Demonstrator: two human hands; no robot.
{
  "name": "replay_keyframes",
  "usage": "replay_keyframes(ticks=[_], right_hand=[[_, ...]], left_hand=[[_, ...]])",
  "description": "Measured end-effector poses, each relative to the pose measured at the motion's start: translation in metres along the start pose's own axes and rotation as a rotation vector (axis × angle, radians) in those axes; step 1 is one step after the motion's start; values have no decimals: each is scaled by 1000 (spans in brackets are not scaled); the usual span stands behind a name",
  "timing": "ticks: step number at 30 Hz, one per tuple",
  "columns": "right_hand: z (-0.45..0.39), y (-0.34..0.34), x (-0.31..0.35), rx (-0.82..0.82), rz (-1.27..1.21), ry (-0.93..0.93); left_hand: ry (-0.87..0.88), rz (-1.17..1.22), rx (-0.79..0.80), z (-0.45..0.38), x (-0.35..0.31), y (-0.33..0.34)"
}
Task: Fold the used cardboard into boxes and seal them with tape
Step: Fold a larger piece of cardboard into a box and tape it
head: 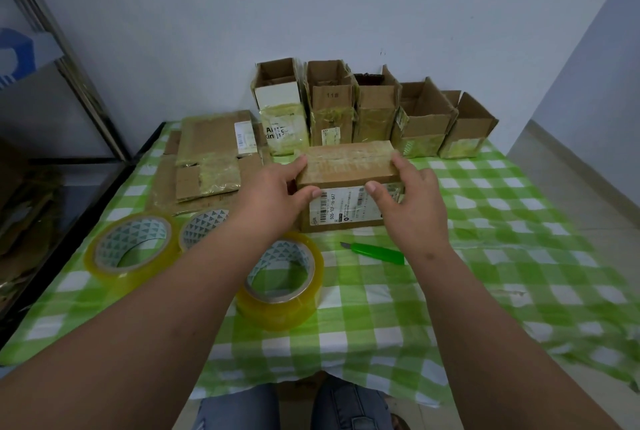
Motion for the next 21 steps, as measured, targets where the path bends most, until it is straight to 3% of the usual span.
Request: replay_keyframes(ticks=[4, 7, 13, 16, 21], right_hand=[[-3, -1, -6, 34, -75, 75], [0, -4, -12, 13, -226, 149], [5, 0, -9, -68, -438, 240], [2, 11, -2, 1, -496, 277], [-9, 18, -7, 143, -595, 358]], left_hand=[[-37, -16, 71, 2, 5, 8], [-71, 100, 108, 4, 5, 10], [-456, 752, 194, 0, 3, 29], [-506, 735, 105, -6, 7, 35], [-527, 804, 196, -9, 8, 44]])
Point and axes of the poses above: each hand's wrist, its own z-axis away from the middle knuckle, its own y-axis out of the palm, x = y × z, the point moved 8 cm from there along -z, towards the middle knuckle, and after that the axes turned 6 degrees about -x, right-handed, at the moved point
